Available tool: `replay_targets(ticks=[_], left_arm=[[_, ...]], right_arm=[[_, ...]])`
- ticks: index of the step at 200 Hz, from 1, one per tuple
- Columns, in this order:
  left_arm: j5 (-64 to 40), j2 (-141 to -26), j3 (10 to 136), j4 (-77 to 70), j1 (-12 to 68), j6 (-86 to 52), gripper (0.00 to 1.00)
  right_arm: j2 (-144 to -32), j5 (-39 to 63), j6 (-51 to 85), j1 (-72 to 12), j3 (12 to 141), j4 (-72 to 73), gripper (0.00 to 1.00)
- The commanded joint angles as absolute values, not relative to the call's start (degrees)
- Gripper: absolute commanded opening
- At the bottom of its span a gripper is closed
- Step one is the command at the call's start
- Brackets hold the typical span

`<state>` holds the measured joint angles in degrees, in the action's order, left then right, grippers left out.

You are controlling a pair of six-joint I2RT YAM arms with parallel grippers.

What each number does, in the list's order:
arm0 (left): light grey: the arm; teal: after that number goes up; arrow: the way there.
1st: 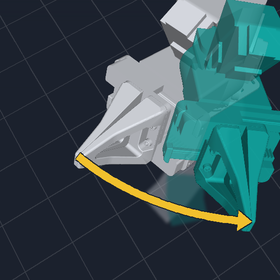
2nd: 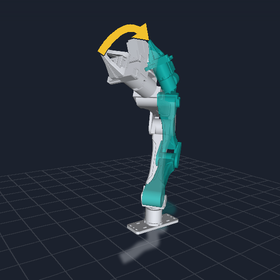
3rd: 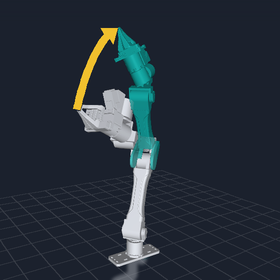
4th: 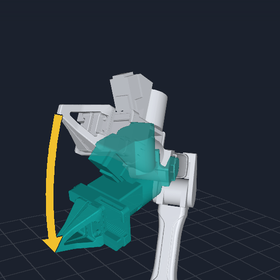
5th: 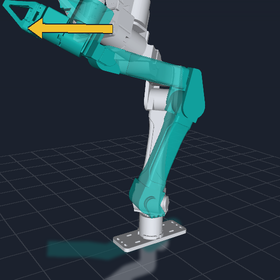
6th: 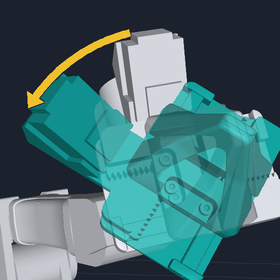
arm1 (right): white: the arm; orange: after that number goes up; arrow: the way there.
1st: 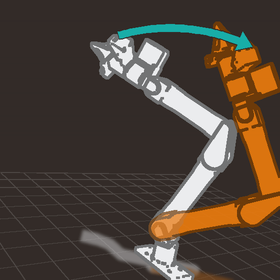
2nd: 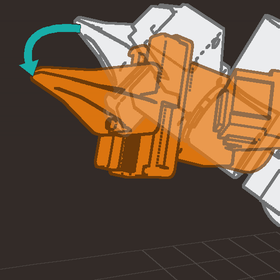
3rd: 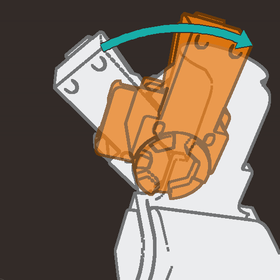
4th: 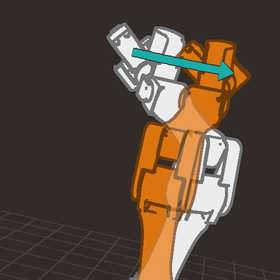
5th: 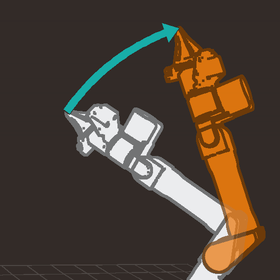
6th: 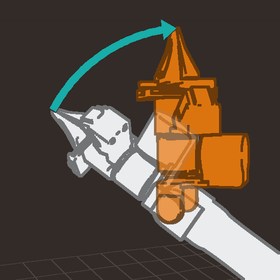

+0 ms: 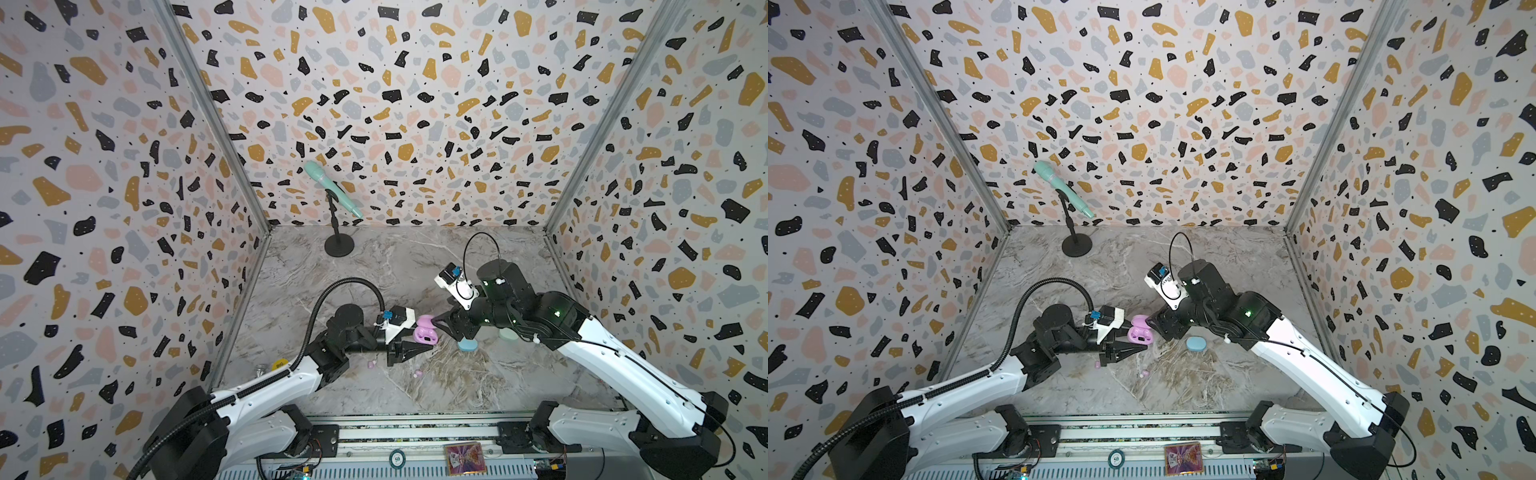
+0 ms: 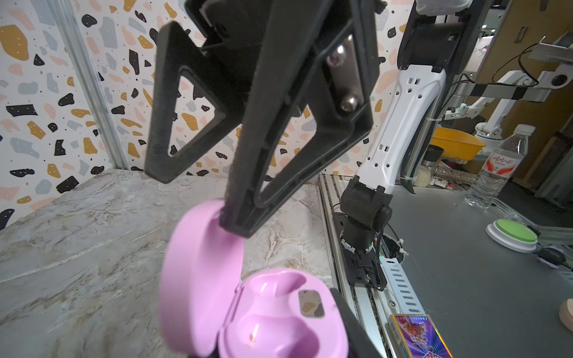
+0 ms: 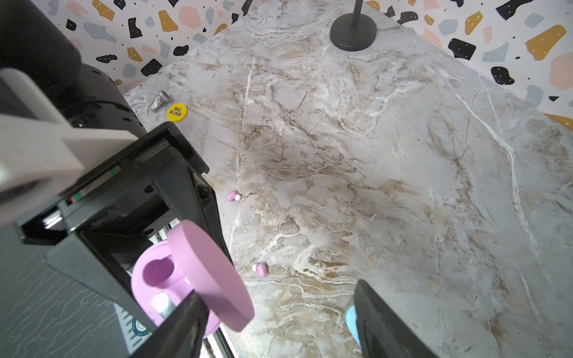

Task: Insert wireless bluetooth earbuds into charging case
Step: Open the charging case.

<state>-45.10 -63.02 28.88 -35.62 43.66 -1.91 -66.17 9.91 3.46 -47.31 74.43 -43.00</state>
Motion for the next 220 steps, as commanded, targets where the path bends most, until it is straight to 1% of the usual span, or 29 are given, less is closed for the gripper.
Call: replay_targets(ticks=[1,28,51,113,167,197,220], left_arm=[[-48.25,-61.00,27.06,-43.62,44.32,-3.89,0.13],[-44.60,-60.56,24.75,-50.25,44.35,-8.34,0.13],[-42.51,-60.72,24.35,-52.25,44.30,-9.80,0.13],[-41.42,-60.51,24.87,-52.29,43.44,-10.63,0.12],[-40.98,-58.74,23.56,-51.74,39.11,-10.99,0.11],[-40.68,-57.66,22.87,-50.98,37.07,-10.59,0.11],[-41.03,-57.39,22.59,-51.48,36.56,-10.89,0.10]], right_arm=[[-67.20,8.53,3.69,-45.39,77.38,-42.14,0.73],[-68.00,12.28,3.26,-45.37,78.00,-41.62,0.74],[-67.92,14.53,3.11,-45.75,78.55,-41.40,0.77],[-67.34,16.56,3.51,-47.00,79.67,-41.66,0.82],[-64.52,18.67,7.84,-48.19,78.66,-40.84,0.86],[-62.22,17.74,11.95,-49.94,75.87,-39.46,0.87],[-62.11,14.38,13.80,-52.00,74.76,-39.11,0.88]])
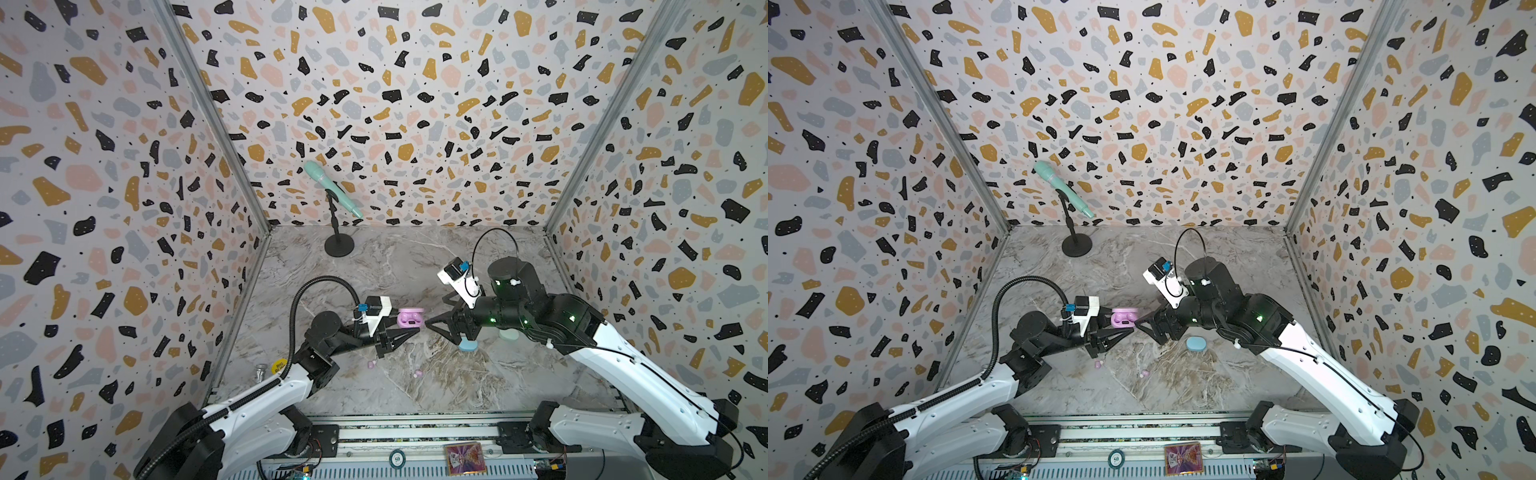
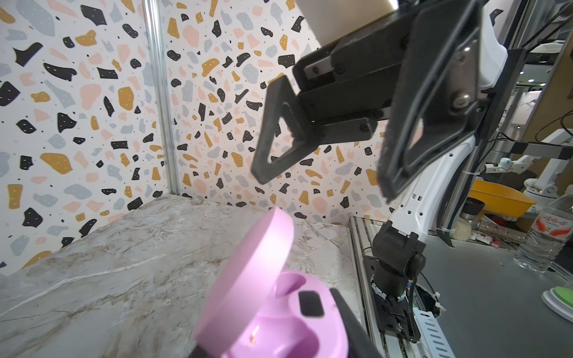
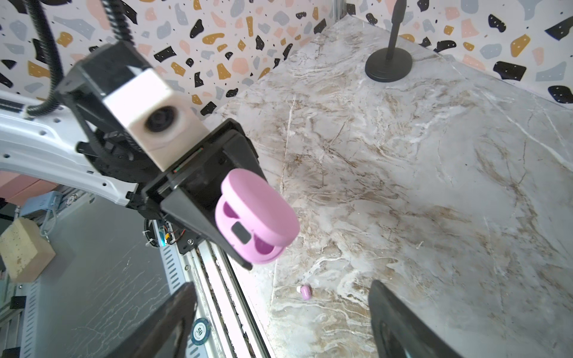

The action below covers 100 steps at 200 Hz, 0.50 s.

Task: Insert wireless bluetooth earbuds into charging case
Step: Open the charging case, then rotate the wireless bluetooth earbud at the bottom-center of the table.

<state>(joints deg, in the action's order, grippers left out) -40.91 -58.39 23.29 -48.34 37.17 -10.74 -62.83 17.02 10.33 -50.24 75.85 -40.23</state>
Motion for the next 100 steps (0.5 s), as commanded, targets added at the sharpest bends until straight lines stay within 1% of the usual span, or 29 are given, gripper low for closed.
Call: replay_targets(ticks=[1,31,72,100], left_arm=[[-41.04,-57.39,22.59,-51.45,36.56,-10.94,0.10],[-40.18,-56.31,22.10,-52.04,36.26,-11.55,0.10],[-36.72,-52.81,21.10,-50.78,34.17,-11.51,0.10],[-35.82,-52.26,21.09,-50.55,32.34,-11.62,0.10]], right_arm=[[-62.12,14.18,13.80,-52.10,74.73,-39.11,0.87],[-62.36,13.31,15.51,-52.80,72.12,-37.06,0.87],[-57.87,15.07,23.56,-52.97,62.69,-29.73,0.87],[-56.69,12.77,28.78,-55.03,56.29,-28.87,0.85]])
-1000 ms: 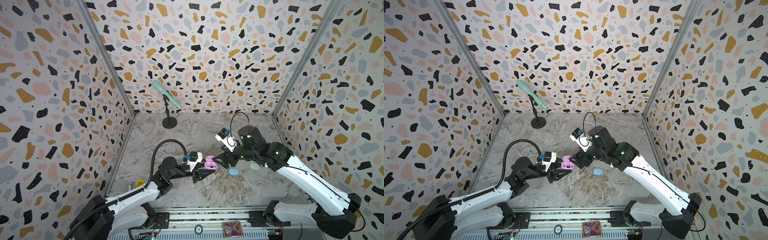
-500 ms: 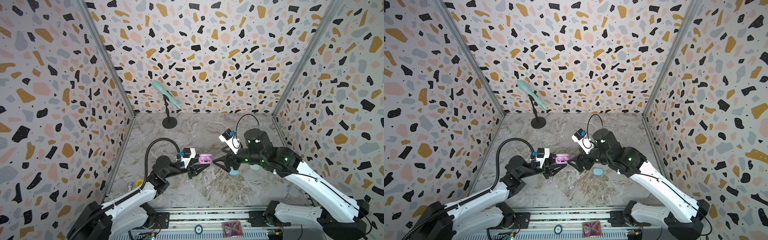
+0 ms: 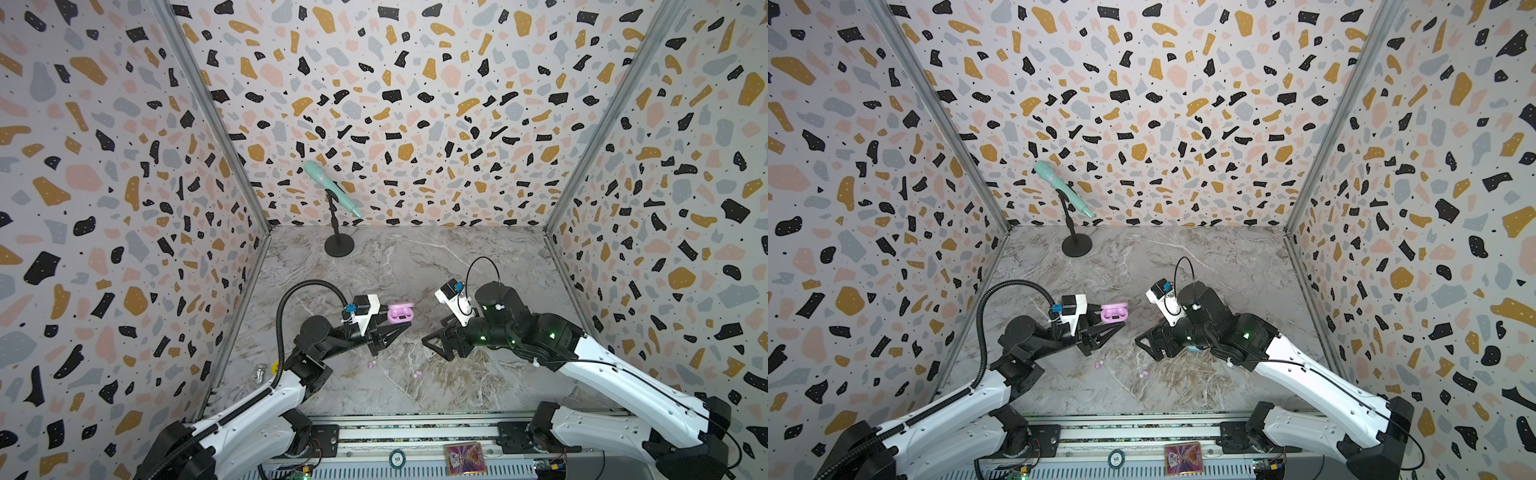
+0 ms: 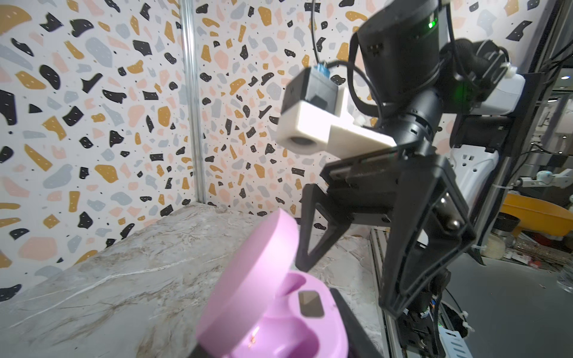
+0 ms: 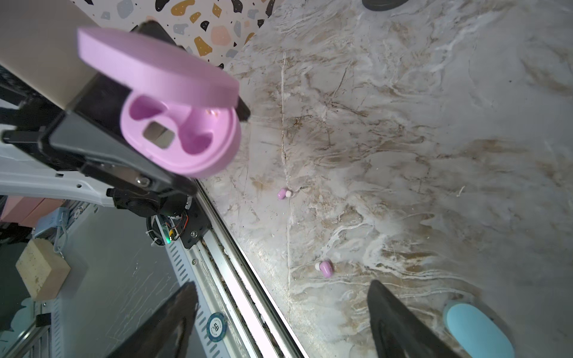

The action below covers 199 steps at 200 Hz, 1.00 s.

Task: Insert wireless bluetooth earbuds into charging case
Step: Rotate the wireless bluetooth earbud at the bottom-center of the table.

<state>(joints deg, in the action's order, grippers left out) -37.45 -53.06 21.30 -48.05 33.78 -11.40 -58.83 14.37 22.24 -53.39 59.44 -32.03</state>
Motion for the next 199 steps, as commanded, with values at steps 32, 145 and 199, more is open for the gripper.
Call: replay_targets(ticks=[32,145,199], left_arm=[[-35.14,-52.80,21.18,-52.64,30.34,-12.64,0.10],[-35.10,-53.63,20.54,-55.09,25.62,-14.50,0.09],[-35.09,-53.46,20.65,-54.34,24.41,-14.51,0.08]], right_arm=[[-59.17,9.97,35.67,-58.16,48.25,-25.36,0.80],[-82.98,3.48,29.31,-62.40,47.37,-22.59,0.67],[-85.28,14.20,34.57,-58.14,46.26,-16.51,0.66]])
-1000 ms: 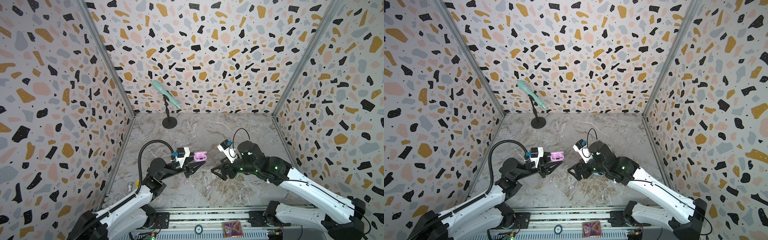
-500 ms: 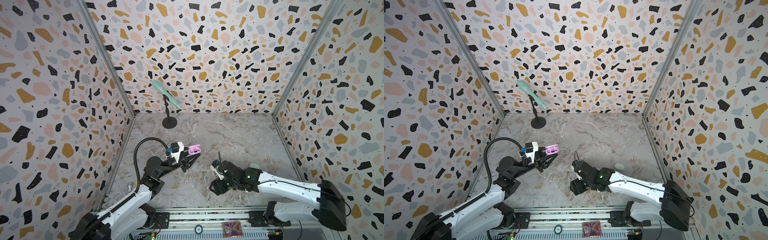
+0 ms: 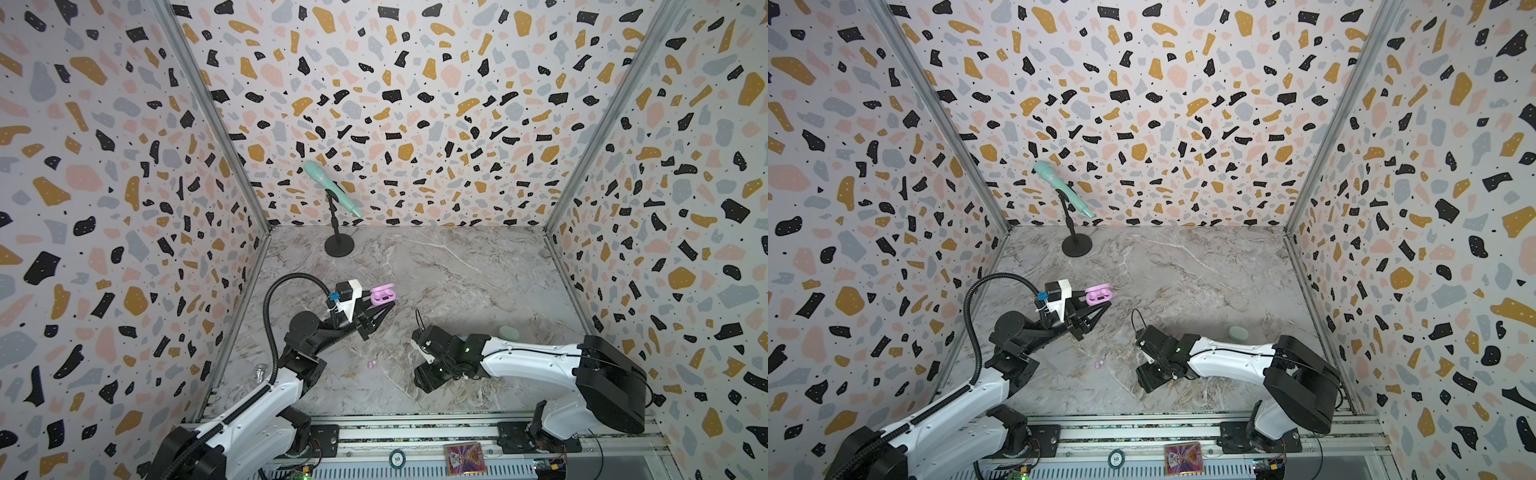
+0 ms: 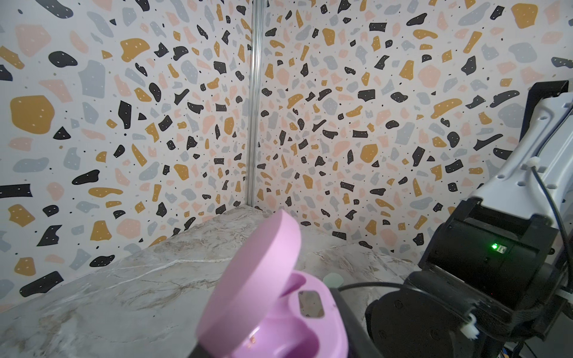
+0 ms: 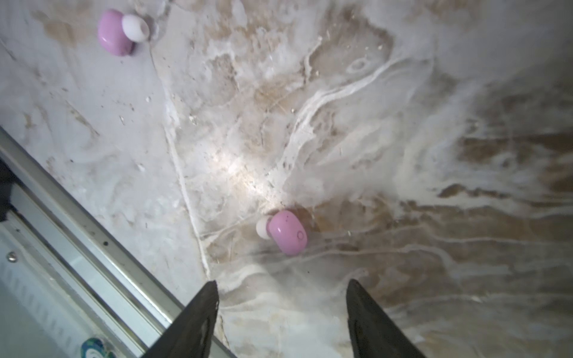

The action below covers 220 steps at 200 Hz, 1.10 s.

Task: Insert wireless bluetooth earbuds into charging case
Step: Rotate the wireless bluetooth earbud at the bottom-center of the table.

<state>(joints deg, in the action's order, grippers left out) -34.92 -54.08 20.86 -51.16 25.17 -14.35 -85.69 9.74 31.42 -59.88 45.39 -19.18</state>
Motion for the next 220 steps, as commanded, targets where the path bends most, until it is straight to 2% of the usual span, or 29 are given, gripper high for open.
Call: replay_targets(ticks=[1,37,131,220], left_arm=[[-35.03,-53.49,20.65,-54.33,24.38,-14.50,0.08],[-35.09,-53.55,20.82,-53.92,23.60,-14.50,0.08],[-34.59,-51.12,20.06,-53.44,23.30,-15.49,0.08],[-33.66,-48.99,19.08,-53.17,23.21,-15.67,0.07]], right_arm=[[-85.31,14.31,34.73,-58.08,46.20,-16.39,0.66],[-87.75,19.04,38.26,-56.42,45.88,-15.19,0.67],[-90.07,22.80,44.88,-56.36,45.19,-12.44,0.66],[-89.92,26.87,45.92,-57.72,51.47,-9.76,0.66]])
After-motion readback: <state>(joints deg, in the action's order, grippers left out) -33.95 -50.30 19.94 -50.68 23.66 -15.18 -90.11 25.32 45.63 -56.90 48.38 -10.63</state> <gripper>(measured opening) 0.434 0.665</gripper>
